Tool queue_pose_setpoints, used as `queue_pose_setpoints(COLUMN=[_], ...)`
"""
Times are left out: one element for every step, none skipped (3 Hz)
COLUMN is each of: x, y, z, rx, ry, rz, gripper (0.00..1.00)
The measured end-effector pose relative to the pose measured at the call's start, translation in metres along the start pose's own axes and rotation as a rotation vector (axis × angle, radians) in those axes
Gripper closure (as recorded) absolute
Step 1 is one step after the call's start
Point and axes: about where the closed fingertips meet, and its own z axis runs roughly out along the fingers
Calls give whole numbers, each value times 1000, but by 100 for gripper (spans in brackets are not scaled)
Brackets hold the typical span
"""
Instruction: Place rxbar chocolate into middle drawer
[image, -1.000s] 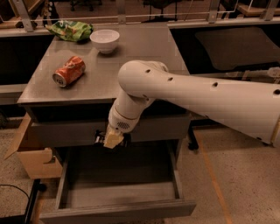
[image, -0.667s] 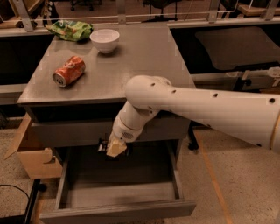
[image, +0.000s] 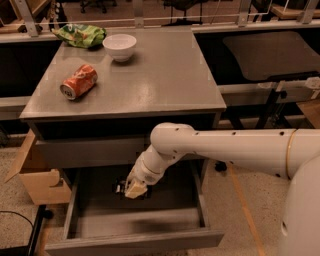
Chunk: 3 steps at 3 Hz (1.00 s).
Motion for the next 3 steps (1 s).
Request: queue_pose_setpoints(x=[29, 49, 69], y=[-11, -20, -27], z=[47, 77, 102], rx=[15, 43, 65], ry=[-30, -52, -73], rz=[-9, -2, 25], gripper=[100, 100, 100])
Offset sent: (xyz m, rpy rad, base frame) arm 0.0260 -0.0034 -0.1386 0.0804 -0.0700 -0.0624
